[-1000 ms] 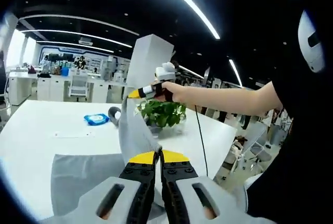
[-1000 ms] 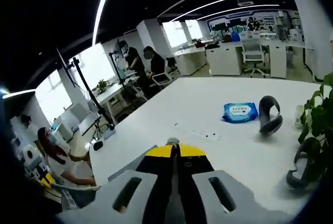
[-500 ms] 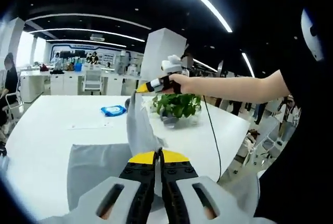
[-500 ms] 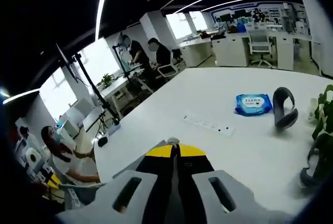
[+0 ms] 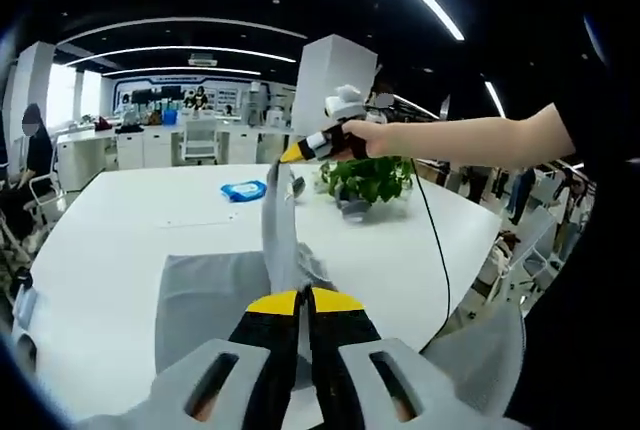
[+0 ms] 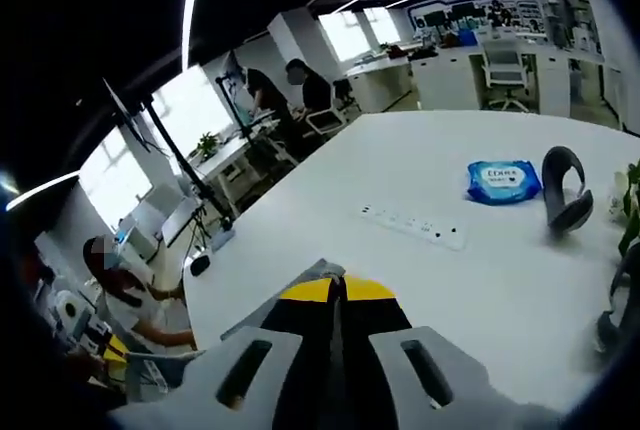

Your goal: Fold the towel on the table until its edges align and the towel forms a compact rectangular stack.

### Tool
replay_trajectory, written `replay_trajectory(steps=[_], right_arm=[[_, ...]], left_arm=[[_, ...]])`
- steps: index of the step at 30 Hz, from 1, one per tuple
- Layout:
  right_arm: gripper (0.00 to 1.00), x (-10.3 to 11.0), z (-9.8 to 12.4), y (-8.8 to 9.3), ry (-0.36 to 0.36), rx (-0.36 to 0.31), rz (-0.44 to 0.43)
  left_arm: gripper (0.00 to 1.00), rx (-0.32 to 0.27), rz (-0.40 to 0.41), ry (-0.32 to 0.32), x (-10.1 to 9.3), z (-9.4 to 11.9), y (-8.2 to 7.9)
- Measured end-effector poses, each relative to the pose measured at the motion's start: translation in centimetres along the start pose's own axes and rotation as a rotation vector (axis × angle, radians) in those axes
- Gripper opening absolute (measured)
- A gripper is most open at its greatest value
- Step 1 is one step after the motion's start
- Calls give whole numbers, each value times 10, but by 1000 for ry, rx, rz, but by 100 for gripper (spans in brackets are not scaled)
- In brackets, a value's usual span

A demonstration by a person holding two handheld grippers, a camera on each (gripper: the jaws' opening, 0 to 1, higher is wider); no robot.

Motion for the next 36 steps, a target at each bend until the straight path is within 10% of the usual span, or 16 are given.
replay_trajectory(steps=[36], right_arm=[[0,29,-70,18,-21,-25,-74]], left_arm=[[2,79,69,-39,71,16,37]])
Point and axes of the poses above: the point that each gripper's makers call its tool centre point, and the gripper's own axes: z roughly backward along the fingers, x roughly to its left, y roughly out of its underside, the point moved 1 cm from there along z, roughly backward along the fingers, and after that the axes turned 7 degrees about z, right-handed, at the moved point
